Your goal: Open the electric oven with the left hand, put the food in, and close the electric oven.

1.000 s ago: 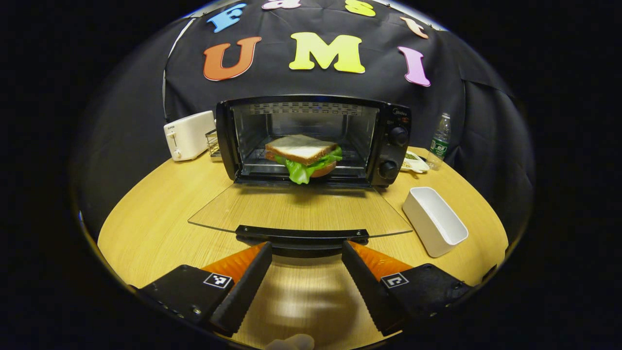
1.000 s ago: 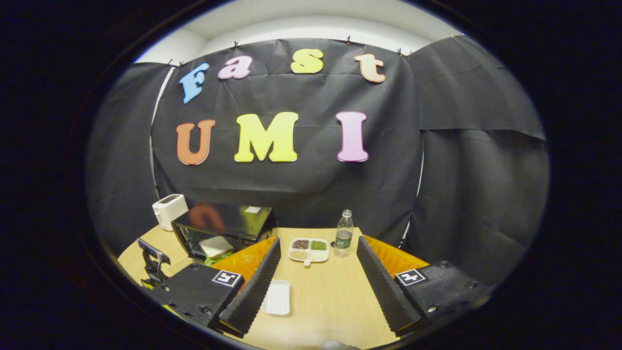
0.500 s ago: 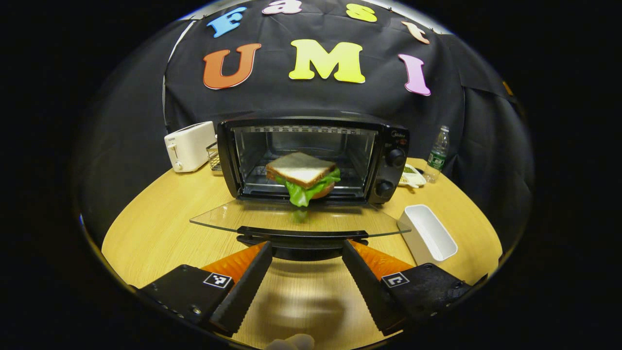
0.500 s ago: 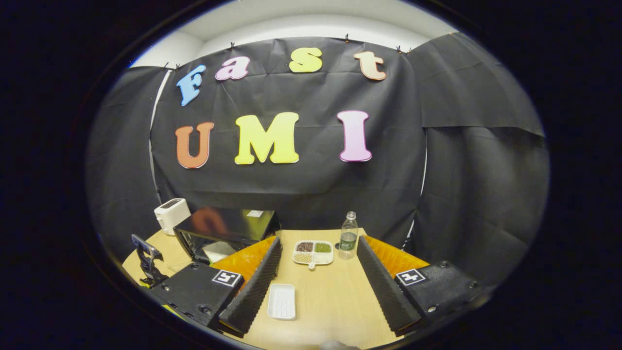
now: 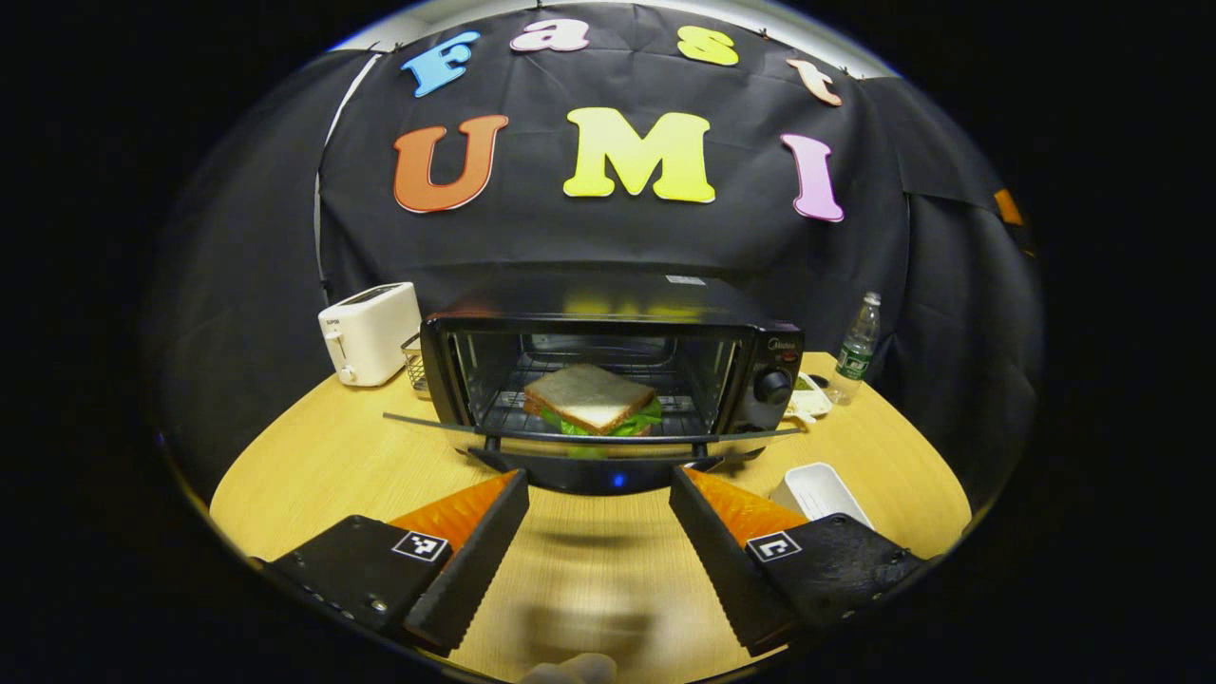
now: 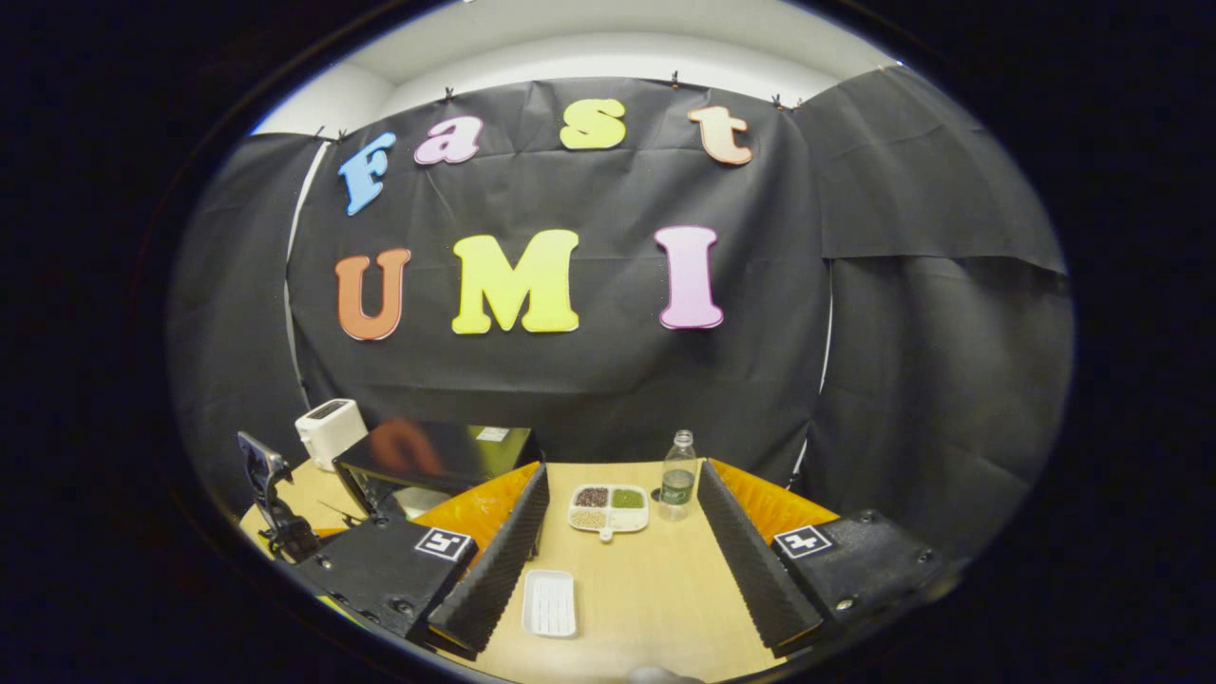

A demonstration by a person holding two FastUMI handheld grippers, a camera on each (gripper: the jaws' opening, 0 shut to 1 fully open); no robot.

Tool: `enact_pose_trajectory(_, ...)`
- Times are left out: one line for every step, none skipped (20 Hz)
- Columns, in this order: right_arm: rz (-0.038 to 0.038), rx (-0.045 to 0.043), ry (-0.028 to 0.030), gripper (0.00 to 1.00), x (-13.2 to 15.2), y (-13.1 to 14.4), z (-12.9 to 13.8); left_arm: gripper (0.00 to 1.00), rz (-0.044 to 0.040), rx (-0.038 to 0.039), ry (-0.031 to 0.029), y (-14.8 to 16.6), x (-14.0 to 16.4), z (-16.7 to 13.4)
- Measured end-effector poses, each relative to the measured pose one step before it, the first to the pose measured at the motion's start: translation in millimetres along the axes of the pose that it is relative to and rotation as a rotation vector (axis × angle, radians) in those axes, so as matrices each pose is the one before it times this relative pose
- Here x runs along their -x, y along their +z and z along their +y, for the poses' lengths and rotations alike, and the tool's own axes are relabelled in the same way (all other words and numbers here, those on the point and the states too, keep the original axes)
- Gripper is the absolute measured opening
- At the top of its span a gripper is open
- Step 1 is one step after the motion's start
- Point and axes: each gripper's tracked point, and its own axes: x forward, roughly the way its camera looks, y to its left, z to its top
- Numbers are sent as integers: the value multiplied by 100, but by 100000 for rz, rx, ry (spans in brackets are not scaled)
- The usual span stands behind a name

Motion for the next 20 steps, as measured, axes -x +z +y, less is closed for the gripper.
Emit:
enact_pose_trajectory(-197,-150,12,100,-145,138,32,99,-661,191,37,642,-525,127)
enact_pose_trajectory(158,-7,35,90,-189,68,77,98,-505,-339,961,555,-554,268)
enact_pose_trajectory(227,153,75,100,-179,11,25,98,-125,-152,713,364,-366,347)
enact_pose_trajectory(-84,33,72,100,-142,74,36,98,-237,721,339,294,-263,131)
enact_pose_trajectory(-225,-64,-189,100,-121,174,-40,98,-349,255,-256,164,-225,-76)
enact_pose_trajectory(-125,119,65,100,-116,75,29,98,-393,-495,320,124,-48,149)
enact_pose_trajectory(135,118,-199,90,-93,-28,-43,98,376,-254,-70,-23,-103,77)
enact_pose_trajectory(72,-39,111,100,-100,-46,81,98,538,60,-70,-298,1,16)
enact_pose_trajectory(166,-182,282,90,-37,-20,138,98,247,-247,32,-26,-57,142)
enact_pose_trajectory(96,-71,256,100,-141,-38,71,98,250,-108,306,-63,-13,78)
enact_pose_trajectory(-23,145,-252,100,-56,44,-50,98,-37,165,161,-4,53,58)
enact_pose_trajectory(-254,64,-93,100,-63,87,-36,98,114,-25,47,-6,13,46)
enact_pose_trajectory(-23,149,143,90,-6,95,107,98,-303,-109,-16,32,133,24)
enact_pose_trajectory(-88,394,244,90,90,16,66,98,-34,-352,319,154,211,44)
enact_pose_trajectory(-189,105,148,100,50,48,53,98,-568,-148,247,211,375,76)
enact_pose_trajectory(-202,-286,480,100,82,163,132,98,-466,-68,467,258,364,14)
enact_pose_trajectory(-214,-612,523,100,186,176,178,98,-1180,-263,203,523,440,29)
enact_pose_trajectory(-484,-441,541,91,64,255,244,98,-1594,-584,166,730,679,-9)
enact_pose_trajectory(-334,-163,350,91,105,310,230,98,-2441,-1101,169,1123,802,38)
enact_pose_trajectory(-922,243,388,100,209,493,179,98,-2402,-810,-344,1190,803,-55)
